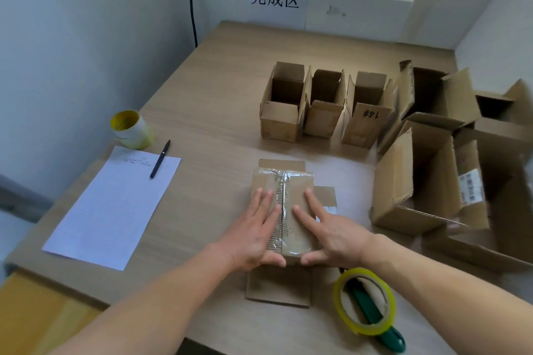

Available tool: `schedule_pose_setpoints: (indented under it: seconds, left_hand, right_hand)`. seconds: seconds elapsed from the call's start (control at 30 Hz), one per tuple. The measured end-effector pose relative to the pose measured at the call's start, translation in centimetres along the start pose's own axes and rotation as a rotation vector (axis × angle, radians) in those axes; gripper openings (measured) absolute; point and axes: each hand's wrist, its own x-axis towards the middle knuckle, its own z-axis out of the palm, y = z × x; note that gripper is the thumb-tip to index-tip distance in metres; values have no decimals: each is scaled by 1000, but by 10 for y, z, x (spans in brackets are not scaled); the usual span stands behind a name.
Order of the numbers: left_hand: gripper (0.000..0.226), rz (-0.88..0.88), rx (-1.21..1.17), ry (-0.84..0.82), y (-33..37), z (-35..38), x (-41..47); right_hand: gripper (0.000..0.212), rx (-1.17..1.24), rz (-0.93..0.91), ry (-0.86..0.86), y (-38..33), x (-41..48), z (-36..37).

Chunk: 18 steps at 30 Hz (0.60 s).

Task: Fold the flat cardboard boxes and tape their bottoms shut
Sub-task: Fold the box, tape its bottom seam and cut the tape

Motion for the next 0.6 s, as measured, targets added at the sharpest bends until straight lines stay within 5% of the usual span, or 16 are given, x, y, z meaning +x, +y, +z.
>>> schedule_pose_setpoints:
  seconds: [0.13, 0.4, 0.6]
  left_hand:
    - [135, 5, -48, 8, -1, 4, -1]
    - [120, -239, -243, 151, -6, 10, -4]
    - [74, -439, -622, 287, -7, 7, -1]
  right_hand:
    - [115, 71, -3, 39, 7, -1, 6]
    - [66, 277, 77, 150, -7, 0, 21]
    - [55, 268, 155, 303, -19, 14, 24]
